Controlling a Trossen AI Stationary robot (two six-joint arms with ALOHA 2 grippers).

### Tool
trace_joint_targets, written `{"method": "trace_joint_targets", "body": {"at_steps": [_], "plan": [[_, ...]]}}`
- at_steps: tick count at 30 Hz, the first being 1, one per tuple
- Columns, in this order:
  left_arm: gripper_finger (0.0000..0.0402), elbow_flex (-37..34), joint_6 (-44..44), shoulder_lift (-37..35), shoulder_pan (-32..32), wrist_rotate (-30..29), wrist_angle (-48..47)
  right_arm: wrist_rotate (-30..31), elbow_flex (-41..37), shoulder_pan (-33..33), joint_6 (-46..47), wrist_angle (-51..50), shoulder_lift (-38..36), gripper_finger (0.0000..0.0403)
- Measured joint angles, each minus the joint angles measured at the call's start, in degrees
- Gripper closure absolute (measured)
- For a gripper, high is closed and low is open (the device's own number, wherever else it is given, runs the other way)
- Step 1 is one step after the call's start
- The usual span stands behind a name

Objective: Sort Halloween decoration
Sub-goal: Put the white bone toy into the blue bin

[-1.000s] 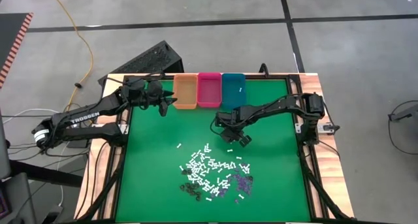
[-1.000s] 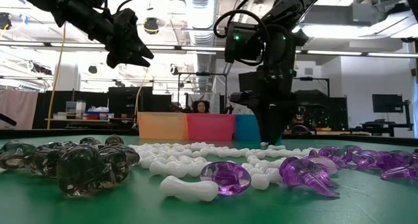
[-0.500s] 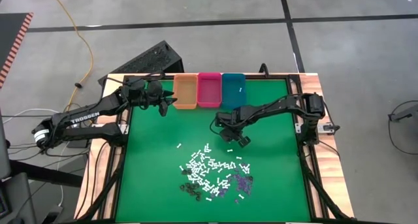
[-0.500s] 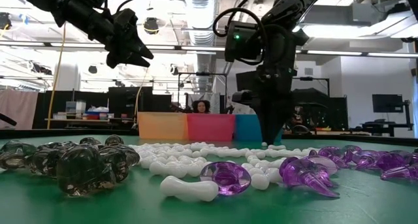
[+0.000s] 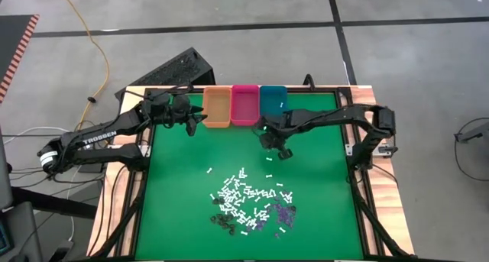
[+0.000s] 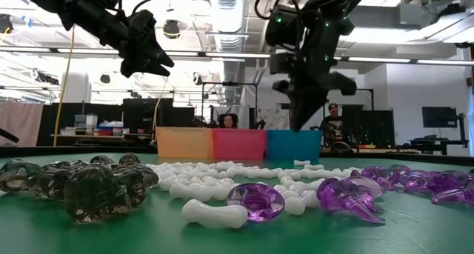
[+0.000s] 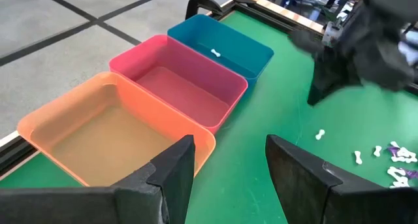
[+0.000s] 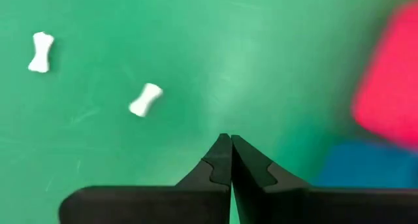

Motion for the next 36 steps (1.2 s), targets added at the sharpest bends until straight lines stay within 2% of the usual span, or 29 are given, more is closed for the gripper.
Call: {"method": "trace_joint_targets", "body": {"at_steps": [3, 7, 9, 11, 14, 17, 21, 24, 29, 36], "plan": [[0.0223, 0.0, 0.0, 0.0, 0.0, 0.0, 0.0, -0.8, 0.0, -0.9, 7.9, 0.5, -1.4, 0.0366], [0.0223, 0.0, 0.1, 0.0, 0.0, 0.0, 0.0, -8.7, -1.0, -0.2, 18.4, 1.9, -1.7, 0.0329], [0.0223, 0.0, 0.1, 0.0, 0.0, 0.0, 0.0, -12.8, -3.6, 0.7, 22.9, 6.8, -1.9, 0.0306], [0.0223, 0.0, 0.2, 0.0, 0.0, 0.0, 0.0, -13.7, -8.1, 2.1, 28.2, 15.8, -2.9, 0.0285], [0.0223, 0.0, 0.4, 0.0, 0.0, 0.0, -0.1, -8.3, -16.8, 4.6, 35.3, 29.4, -6.1, 0.0261], [0.0223, 0.0, 1.4, 0.0, 0.0, 0.0, 0.0, 1.1, -25.0, 8.3, 40.7, 40.2, -9.5, 0.0248], [0.0223, 0.0, 1.7, 0.0, 0.0, 0.0, 0.0, 13.0, -30.5, 15.5, 41.5, 45.6, -10.9, 0.0236], [0.0223, 0.0, 1.6, 0.0, 0.0, 0.0, 0.0, 15.5, -31.7, 18.8, 43.5, 48.1, -9.4, 0.0226], [0.0223, 0.0, 0.9, 0.0, 0.0, 0.0, 0.5, 19.3, -31.7, 19.9, 45.0, 52.8, -5.3, 0.0208], [0.0223, 0.0, 0.7, 0.0, 0.0, 0.0, 0.7, 20.6, -31.8, 21.0, 45.2, 58.7, -0.3, 0.0198]]}}
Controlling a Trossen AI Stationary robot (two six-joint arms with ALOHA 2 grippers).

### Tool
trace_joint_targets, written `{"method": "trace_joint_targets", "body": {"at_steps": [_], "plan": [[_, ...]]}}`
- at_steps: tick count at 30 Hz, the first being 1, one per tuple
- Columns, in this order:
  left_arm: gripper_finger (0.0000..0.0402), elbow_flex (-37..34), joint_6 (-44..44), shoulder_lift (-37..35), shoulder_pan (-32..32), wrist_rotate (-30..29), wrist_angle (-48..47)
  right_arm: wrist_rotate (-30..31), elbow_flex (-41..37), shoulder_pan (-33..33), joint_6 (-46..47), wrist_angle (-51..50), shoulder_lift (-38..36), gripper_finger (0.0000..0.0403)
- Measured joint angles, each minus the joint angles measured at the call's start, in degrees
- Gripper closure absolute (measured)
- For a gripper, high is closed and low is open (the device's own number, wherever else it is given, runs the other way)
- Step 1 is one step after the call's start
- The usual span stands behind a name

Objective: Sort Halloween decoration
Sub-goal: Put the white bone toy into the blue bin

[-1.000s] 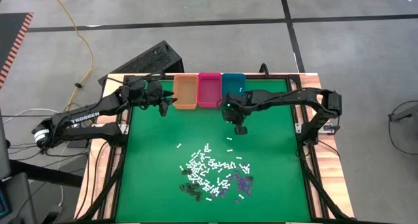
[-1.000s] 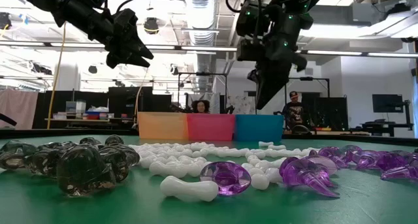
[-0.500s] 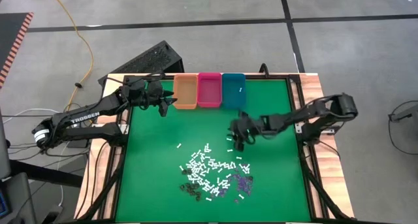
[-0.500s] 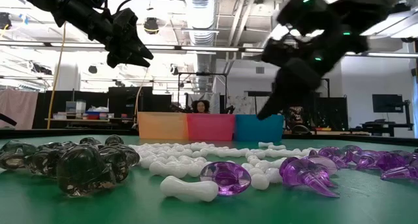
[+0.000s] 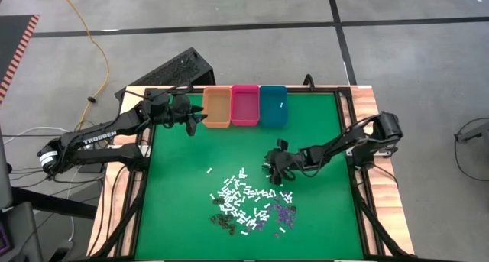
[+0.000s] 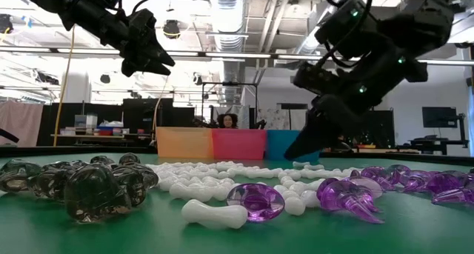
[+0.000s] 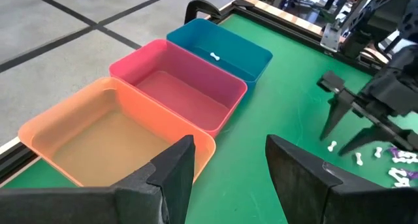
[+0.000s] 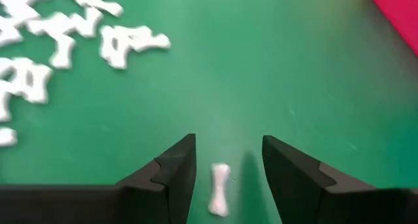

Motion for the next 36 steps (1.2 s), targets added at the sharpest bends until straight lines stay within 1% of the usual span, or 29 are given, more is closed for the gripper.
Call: {"method": "trace_joint_targets", "body": {"at_steps": [4, 7, 10, 14, 20, 24, 30, 33, 36], "plan": [[0.0223, 0.0, 0.0, 0.0, 0.0, 0.0, 0.0, 3.1, -3.3, 1.2, 3.0, 4.9, -0.1, 0.0199], [0.0223, 0.0, 0.0, 0.0, 0.0, 0.0, 0.0, 7.5, -7.0, 2.2, 5.4, 9.1, -1.9, 0.0199], [0.0223, 0.0, -0.1, 0.0, 0.0, -0.4, 0.0, 8.9, -8.9, 3.3, 5.9, 9.5, -2.7, 0.0199], [0.0223, 0.0, -0.1, 0.0, 0.0, -0.5, 0.1, 8.9, -8.9, 4.2, 5.5, 12.3, -1.8, 0.0200], [0.0223, 0.0, -0.8, 0.0, 0.0, -1.0, 0.3, 8.8, -9.0, 3.9, 5.5, 16.3, 2.3, 0.0200], [0.0223, 0.0, -0.9, 0.0, 0.0, -1.4, 0.3, 7.3, -8.9, 3.5, 5.5, 20.6, 5.9, 0.0200], [0.0223, 0.0, -0.9, 0.0, 0.0, -1.4, 0.2, 6.9, -10.4, 3.3, 10.0, 26.0, 10.4, 0.0201], [0.0223, 0.0, -0.8, 0.0, 0.0, -1.4, 0.2, 6.8, -11.9, 3.5, 12.6, 27.7, 10.5, 0.0215], [0.0223, 0.0, -0.8, 0.0, 0.0, -1.4, 0.2, 6.8, -12.6, 3.7, 13.6, 26.5, 10.1, 0.0243]]}}
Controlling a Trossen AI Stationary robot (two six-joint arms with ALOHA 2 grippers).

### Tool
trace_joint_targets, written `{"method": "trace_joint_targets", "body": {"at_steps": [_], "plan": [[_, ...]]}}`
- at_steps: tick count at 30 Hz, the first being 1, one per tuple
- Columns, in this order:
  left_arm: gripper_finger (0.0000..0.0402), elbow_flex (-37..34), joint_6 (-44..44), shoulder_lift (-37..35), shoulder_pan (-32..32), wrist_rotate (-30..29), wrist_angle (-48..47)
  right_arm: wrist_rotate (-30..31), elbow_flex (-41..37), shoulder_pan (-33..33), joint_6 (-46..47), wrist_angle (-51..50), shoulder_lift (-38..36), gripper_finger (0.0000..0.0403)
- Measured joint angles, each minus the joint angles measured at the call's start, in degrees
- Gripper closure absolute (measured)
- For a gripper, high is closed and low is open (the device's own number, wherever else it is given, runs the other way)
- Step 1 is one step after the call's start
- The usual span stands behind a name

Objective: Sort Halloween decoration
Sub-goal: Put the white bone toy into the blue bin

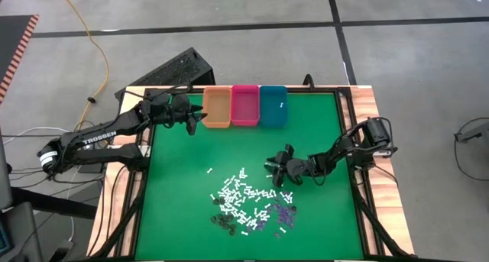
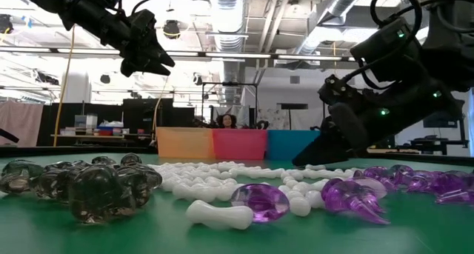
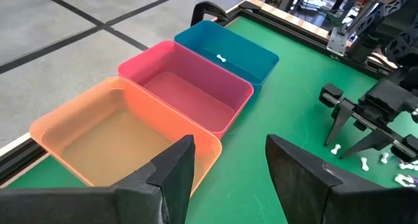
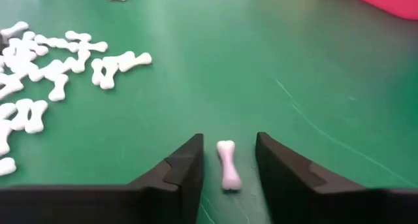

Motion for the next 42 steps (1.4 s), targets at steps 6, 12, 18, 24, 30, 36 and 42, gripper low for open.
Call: {"method": "trace_joint_targets", "body": {"at_steps": [6, 12, 18, 24, 30, 36, 42], "plan": [[0.0223, 0.0, 0.0, 0.0, 0.0, 0.0, 0.0, 0.1, -0.2, 0.0, -1.6, -0.9, 0.3, 0.0309], [0.0223, 0.0, 0.0, 0.0, 0.0, -0.1, -0.1, 0.0, -0.3, 0.0, -2.6, -1.0, 0.1, 0.0352], [0.0223, 0.0, 0.4, 0.0, 0.0, -0.2, -0.2, -0.5, -0.4, -0.5, -2.9, -1.7, -3.1, 0.0348], [0.0223, 0.0, 0.7, 0.0, 0.0, -0.2, -0.1, -2.2, -0.7, -3.1, -7.0, -4.6, -9.6, 0.0347], [0.0223, 0.0, 0.7, 0.0, 0.0, -0.2, -0.1, -1.7, -0.5, -7.9, -12.1, -7.6, -17.1, 0.0347], [0.0223, 0.0, 0.7, 0.0, 0.0, -0.2, -0.1, -2.9, -0.4, -16.5, -19.8, -7.1, -23.9, 0.0347], [0.0223, 0.0, 0.6, 0.0, 0.0, -0.1, 0.0, -5.3, -0.3, -28.5, -23.2, -8.2, -28.2, 0.0347]]}}
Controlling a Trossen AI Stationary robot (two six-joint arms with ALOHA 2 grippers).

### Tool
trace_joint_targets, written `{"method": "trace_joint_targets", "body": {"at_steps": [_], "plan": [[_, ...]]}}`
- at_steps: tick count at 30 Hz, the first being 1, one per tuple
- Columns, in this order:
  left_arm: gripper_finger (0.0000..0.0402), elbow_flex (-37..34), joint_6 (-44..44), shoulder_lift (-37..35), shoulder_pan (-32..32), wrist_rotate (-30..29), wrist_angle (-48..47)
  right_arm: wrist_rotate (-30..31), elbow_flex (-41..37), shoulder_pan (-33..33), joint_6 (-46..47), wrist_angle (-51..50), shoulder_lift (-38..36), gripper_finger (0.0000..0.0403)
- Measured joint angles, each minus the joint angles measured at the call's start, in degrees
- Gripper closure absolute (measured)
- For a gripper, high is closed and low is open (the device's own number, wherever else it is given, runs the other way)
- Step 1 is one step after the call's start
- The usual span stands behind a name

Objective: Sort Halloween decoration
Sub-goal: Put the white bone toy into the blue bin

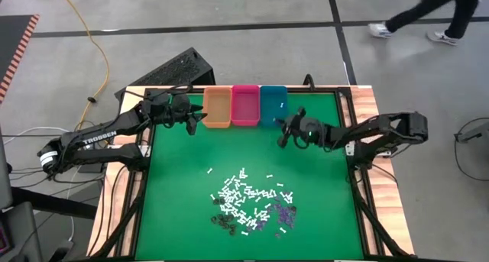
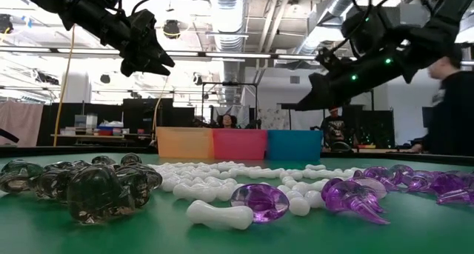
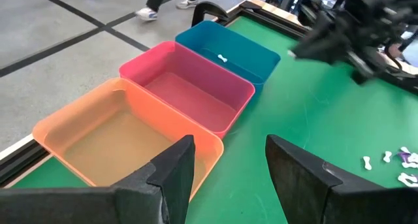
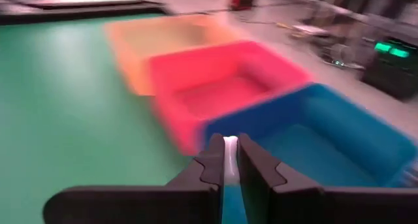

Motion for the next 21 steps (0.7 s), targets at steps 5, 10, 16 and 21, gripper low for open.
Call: {"method": "trace_joint_targets", "body": {"at_steps": [5, 10, 16, 21], "plan": [[0.0223, 0.0, 0.0, 0.0, 0.0, 0.0, 0.0, -5.6, 0.0, -8.5, 1.1, -0.2, -0.5, 0.0346], [0.0223, 0.0, -0.1, 0.0, 0.0, 0.0, 0.0, -13.1, 1.7, -13.5, 3.4, -5.7, -0.3, 0.0318], [0.0223, 0.0, -0.2, 0.0, 0.0, -0.4, 0.0, -13.5, 4.9, -13.8, 0.8, -8.7, -0.2, 0.0240], [0.0223, 0.0, -0.1, 0.0, 0.0, -0.4, 0.0, -17.1, 6.0, -11.8, 1.4, -8.1, -2.4, 0.0198]]}}
